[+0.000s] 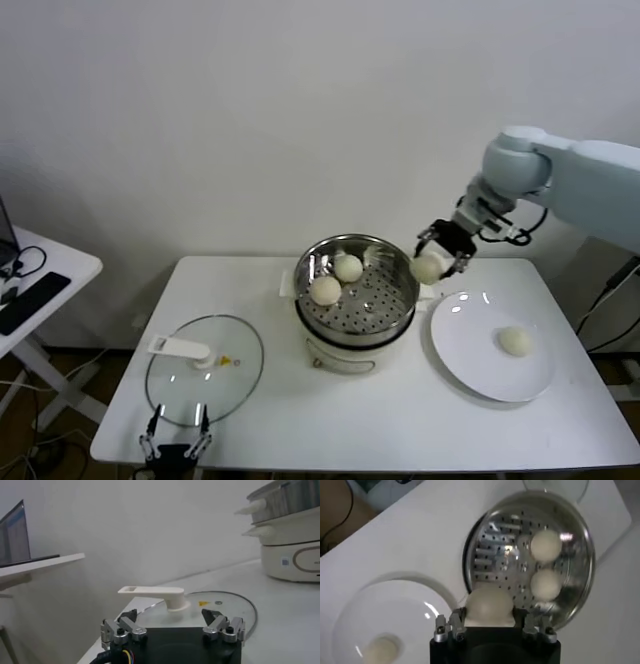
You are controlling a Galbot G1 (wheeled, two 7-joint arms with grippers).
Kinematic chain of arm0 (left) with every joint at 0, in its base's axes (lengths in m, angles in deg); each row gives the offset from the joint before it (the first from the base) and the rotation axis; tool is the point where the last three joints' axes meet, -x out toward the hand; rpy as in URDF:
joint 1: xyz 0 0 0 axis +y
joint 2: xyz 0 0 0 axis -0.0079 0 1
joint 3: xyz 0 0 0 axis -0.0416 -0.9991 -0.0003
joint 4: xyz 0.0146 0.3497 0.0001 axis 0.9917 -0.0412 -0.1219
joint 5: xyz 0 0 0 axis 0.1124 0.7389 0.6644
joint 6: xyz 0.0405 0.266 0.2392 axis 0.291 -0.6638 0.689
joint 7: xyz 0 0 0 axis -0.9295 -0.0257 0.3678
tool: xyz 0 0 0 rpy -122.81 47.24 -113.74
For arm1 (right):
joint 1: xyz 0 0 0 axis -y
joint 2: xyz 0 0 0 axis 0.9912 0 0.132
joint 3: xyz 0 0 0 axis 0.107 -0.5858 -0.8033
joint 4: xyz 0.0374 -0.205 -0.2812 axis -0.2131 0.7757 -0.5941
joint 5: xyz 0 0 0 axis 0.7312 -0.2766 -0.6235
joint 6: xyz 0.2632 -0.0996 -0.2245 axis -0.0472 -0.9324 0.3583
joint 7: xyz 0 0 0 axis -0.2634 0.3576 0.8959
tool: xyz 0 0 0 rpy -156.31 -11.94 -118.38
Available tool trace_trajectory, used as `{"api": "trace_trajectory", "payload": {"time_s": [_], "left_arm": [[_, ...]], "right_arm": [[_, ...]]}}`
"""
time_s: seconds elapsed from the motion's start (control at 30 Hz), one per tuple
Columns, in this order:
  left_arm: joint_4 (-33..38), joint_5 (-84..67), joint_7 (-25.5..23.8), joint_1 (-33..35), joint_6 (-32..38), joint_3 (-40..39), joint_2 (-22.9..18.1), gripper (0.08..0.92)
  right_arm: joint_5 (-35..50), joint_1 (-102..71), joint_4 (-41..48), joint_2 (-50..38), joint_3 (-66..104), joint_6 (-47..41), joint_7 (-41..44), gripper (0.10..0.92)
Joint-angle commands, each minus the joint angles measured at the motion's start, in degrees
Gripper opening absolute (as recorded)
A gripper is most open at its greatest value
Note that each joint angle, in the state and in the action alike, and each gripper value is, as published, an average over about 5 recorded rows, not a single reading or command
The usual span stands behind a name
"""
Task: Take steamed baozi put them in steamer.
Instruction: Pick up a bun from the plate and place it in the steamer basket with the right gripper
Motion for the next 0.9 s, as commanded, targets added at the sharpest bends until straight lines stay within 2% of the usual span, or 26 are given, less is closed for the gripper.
{"api": "trace_trajectory", "payload": {"time_s": [0.03,0.43,0.9], "left_arm": [[0.3,0.1,0.0,0.1,0.0,-0.1,-0.2,0.823],[0.6,-0.3,0.1,0.1,-0.1,0.2,-0.3,0.823],[0.3,-0.1,0.1,-0.2,-0.1,0.1,-0.4,0.823]], "right_arm": [[-8.5,-1.2,-6.7,9.7,0.4,5.0,-2.1,0.631],[-17.9,-13.9,3.0,14.8,2.6,6.7,-3.8,0.628],[-18.4,-19.0,6.2,16.9,3.7,6.6,-4.6,0.62]]}}
